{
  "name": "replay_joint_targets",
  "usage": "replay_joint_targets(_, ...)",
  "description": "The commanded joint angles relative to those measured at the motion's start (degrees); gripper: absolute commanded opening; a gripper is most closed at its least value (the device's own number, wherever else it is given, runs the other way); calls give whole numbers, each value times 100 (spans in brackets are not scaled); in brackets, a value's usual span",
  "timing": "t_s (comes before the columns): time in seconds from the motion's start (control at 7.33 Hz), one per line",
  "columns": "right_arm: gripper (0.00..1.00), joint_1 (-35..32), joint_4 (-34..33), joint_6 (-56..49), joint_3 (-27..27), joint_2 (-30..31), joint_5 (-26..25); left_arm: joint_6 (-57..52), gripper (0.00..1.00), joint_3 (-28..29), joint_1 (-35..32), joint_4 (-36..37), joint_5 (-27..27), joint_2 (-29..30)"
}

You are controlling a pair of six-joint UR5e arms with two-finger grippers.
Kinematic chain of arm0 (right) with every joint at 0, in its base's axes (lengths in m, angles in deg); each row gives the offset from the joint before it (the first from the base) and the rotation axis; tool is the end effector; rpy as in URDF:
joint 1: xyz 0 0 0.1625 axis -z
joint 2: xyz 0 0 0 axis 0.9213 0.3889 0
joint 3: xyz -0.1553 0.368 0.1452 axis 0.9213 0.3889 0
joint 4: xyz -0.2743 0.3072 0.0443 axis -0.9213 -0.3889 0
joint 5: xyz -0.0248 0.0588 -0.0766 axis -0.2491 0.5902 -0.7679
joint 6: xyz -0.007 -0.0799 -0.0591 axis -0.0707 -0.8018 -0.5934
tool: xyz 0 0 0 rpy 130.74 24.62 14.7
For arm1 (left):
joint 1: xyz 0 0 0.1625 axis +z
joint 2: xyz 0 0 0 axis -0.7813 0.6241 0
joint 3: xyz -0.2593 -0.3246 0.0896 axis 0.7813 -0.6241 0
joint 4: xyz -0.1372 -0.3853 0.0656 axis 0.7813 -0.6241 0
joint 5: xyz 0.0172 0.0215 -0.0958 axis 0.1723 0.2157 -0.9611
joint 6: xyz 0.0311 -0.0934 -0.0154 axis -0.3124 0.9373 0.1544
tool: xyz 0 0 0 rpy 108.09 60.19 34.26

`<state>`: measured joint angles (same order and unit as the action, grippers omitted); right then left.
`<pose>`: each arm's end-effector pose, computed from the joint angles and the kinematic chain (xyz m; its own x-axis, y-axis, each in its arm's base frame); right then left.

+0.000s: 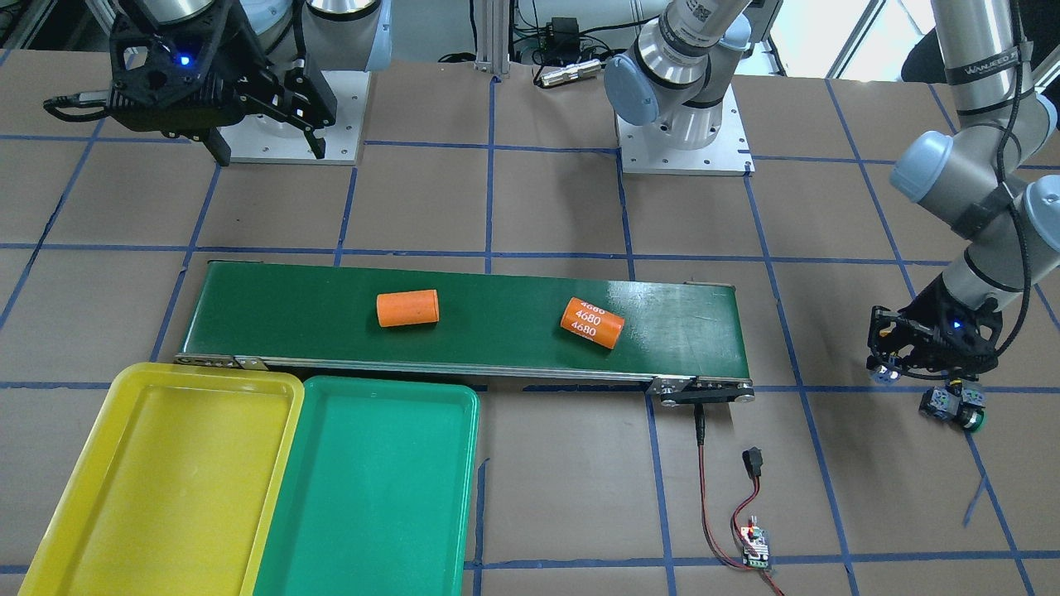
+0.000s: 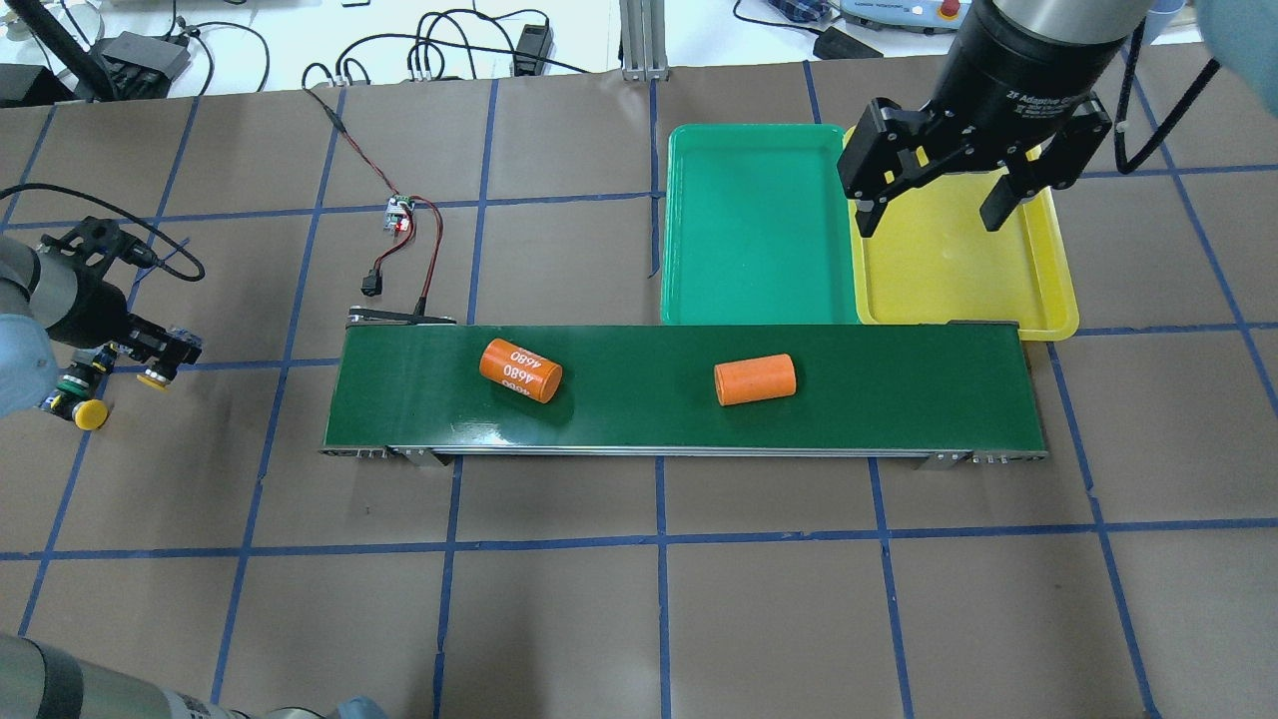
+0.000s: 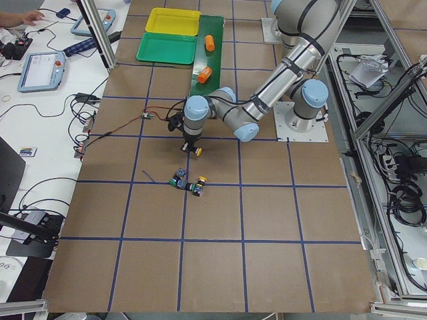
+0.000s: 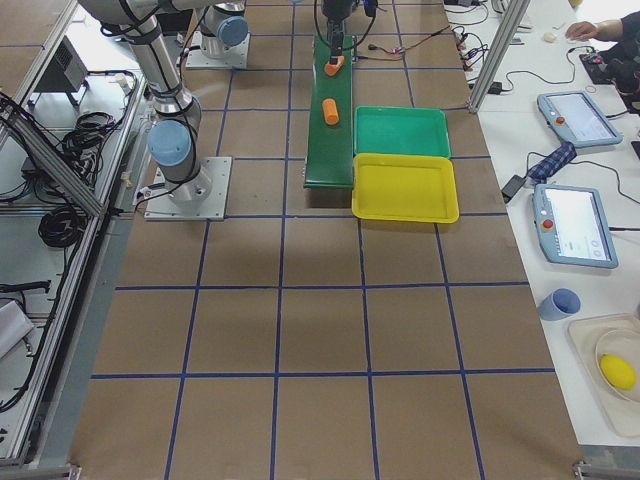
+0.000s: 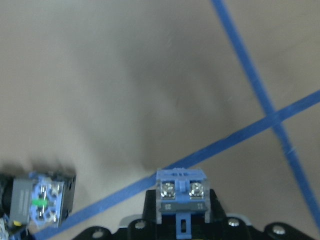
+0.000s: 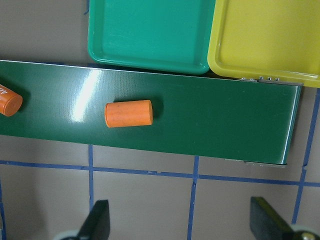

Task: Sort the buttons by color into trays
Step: 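Carry the green button to the belt and release it with left gripper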

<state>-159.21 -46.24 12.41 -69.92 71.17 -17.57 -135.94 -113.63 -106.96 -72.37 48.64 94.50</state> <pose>0.1584 -0.4696 0.5363 -0.9952 -0.0553 -0.0808 -0.0591 0.9972 0.0449 0.1852 -0.5286 0.2407 -0.8912 0.4531 -0.0227 0.4507 0.8786 -0.1582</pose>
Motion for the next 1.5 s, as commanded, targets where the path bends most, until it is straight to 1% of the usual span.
replay_joint_targets(0.0, 100, -2, -4, 6, 0, 0, 0, 1515, 0, -45, -916, -310, 157, -505)
replay_joint_targets(0.27, 100, 7, -4, -2, 0, 0, 0, 3123, 0, -54, -1724, -434, 192, -629)
replay_joint_targets(0.41, 100, 7, 5, -2, 0, 0, -9, 4272, 0, -71, -2067, -453, 192, -638)
replay_joint_targets(0.55, 100, -2, -4, 6, 0, 0, 0, 4893, 0, -89, -2358, -453, 183, -639)
replay_joint_targets(0.82, 100, -2, 14, -2, -9, -18, -53, 5433, 0, -168, -2711, -427, 183, -516)
replay_joint_targets(0.96, 100, -28, 14, -46, -17, -52, -70, 5427, 22, -212, -2730, -444, 183, -507)
replay_joint_targets(1.09, 100, -28, -21, -81, -18, -96, -79, 5426, 33, -316, -2730, -418, 183, -533)
replay_joint_targets(1.23, 100, -28, -13, -73, -18, -105, -79, 5426, 38, -396, -2739, -418, 183, -629)
replay_joint_targets(1.36, 100, -28, -4, -64, -26, -219, -88, 5426, 40, -457, -2747, -426, 192, -665)
